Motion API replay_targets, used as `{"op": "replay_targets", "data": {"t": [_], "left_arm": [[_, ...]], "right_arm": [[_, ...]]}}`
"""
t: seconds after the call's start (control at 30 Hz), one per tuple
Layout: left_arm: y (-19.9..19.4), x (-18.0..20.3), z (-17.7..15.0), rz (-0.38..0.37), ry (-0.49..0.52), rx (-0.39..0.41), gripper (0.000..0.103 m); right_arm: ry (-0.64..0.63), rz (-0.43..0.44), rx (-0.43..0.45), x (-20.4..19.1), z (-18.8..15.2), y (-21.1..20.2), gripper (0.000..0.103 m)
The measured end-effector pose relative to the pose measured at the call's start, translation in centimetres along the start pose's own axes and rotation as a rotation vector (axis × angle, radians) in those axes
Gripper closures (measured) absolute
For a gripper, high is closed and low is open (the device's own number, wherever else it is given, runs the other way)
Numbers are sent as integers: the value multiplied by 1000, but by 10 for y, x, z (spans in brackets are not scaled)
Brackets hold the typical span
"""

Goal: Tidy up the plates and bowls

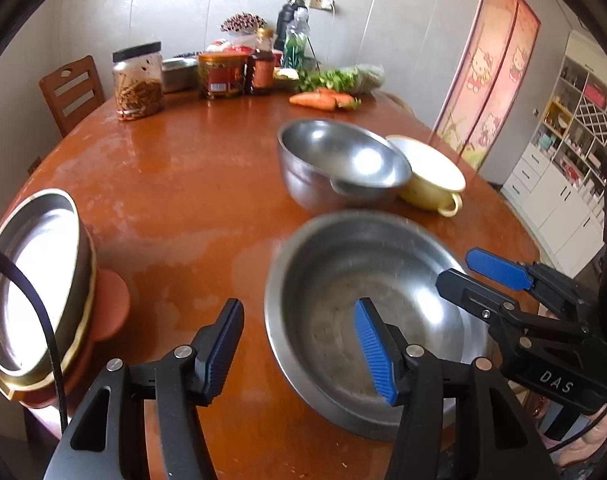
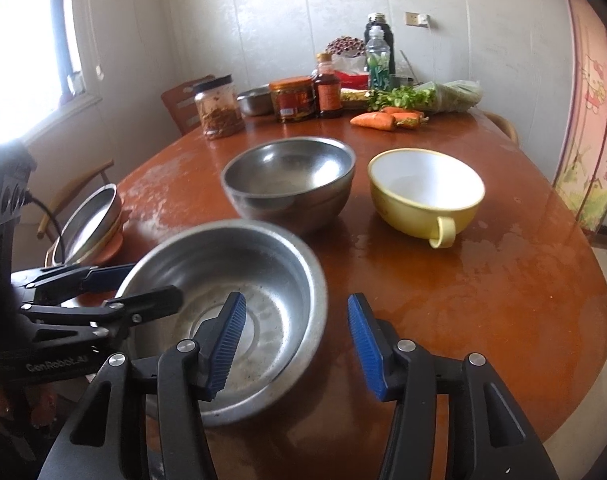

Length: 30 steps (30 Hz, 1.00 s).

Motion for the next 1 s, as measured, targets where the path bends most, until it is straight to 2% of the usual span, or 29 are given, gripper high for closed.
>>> {"op": "replay_targets", "data": {"t": [0.23,0.6,0.77,1.0], "left_arm": [[-1,-10,37,14,-45,43,45],[33,-12,103,32,-52,53,45],[58,-13,112,27,-52,7,45],[80,-13,115,-1,-54,-32,45]], "right_arm": [[51,-2,47,10,24,-2,43],[83,13,31,14,58,31,43],[76,44,19,12,65,44,43],[71,41,2,15,73,58,44]]}}
Point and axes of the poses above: each gripper's, at about its wrist camera, not at the fingertips, and y roughly the way its jaws point, x to its right, z to its top, the point moved 7 cm from there along y, roughly the way its jaws point, and after that the axes turned 4 degrees about y, right-handed, at the moved point
